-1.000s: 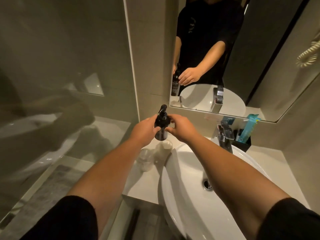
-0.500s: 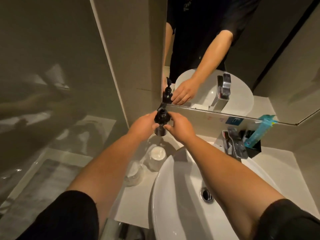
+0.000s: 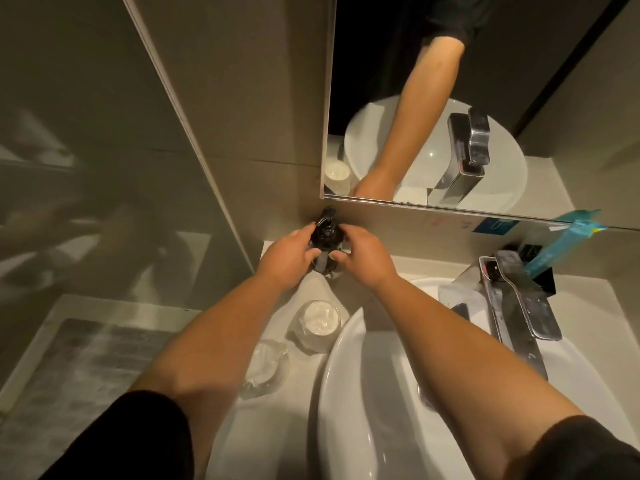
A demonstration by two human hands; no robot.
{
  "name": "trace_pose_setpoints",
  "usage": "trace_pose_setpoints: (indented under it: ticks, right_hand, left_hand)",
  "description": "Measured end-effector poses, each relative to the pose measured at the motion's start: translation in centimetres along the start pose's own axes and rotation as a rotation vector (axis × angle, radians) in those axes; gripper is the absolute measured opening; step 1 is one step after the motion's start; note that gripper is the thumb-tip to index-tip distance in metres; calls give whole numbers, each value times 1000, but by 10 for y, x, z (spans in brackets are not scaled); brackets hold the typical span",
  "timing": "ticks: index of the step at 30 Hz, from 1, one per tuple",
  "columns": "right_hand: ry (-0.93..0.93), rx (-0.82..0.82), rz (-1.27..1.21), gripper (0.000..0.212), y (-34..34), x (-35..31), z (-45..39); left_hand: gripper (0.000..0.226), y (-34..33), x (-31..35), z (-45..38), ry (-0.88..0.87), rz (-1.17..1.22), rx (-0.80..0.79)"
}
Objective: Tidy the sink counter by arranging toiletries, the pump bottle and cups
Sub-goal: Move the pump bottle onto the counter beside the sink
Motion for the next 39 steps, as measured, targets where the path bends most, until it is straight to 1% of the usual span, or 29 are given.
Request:
trace_pose_setpoints:
  ticks: [7, 12, 17, 20, 24, 26, 32, 35, 39]
  right_hand:
    - [2, 1, -1, 49, -4, 1, 1]
    - [2, -8, 0, 51, -4, 1, 1]
    - [-11, -57, 46, 45, -3, -1, 0]
    - [-21, -102, 98, 52, 1, -4, 3]
    - [-17, -125, 158, 63, 13, -14, 18]
    - [1, -120, 199, 66, 21, -24, 26]
    - [61, -129, 313, 63, 44, -60, 59]
    - [107, -136, 359, 61, 51, -74, 74]
    - [186, -161, 410, 57, 47, -92, 93]
  left_hand:
    - [54, 1, 1, 5, 4, 32, 17]
    - [55, 1, 1, 5, 16, -3, 7]
    - [57, 3, 1, 7, 47, -82, 3]
    - [59, 9, -1, 13, 99, -134, 5]
    - [55, 20, 3, 30, 92, -199, 27]
    - [55, 27, 8, 42, 64, -231, 40]
    - [60, 46, 23, 87, -36, -360, 123]
    - [63, 52, 24, 106, -31, -362, 134]
    - [62, 64, 23, 136, -19, -376, 207]
Point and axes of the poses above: each hand's wrist, its own z-axis away from the middle knuckle, its own y-axis out of the back of the hand, x = y × z, the point moved 10 cm from there along -z, towards the middle knuckle, and after that the axes turned 11 degrees about y, right-handed, at the moved point
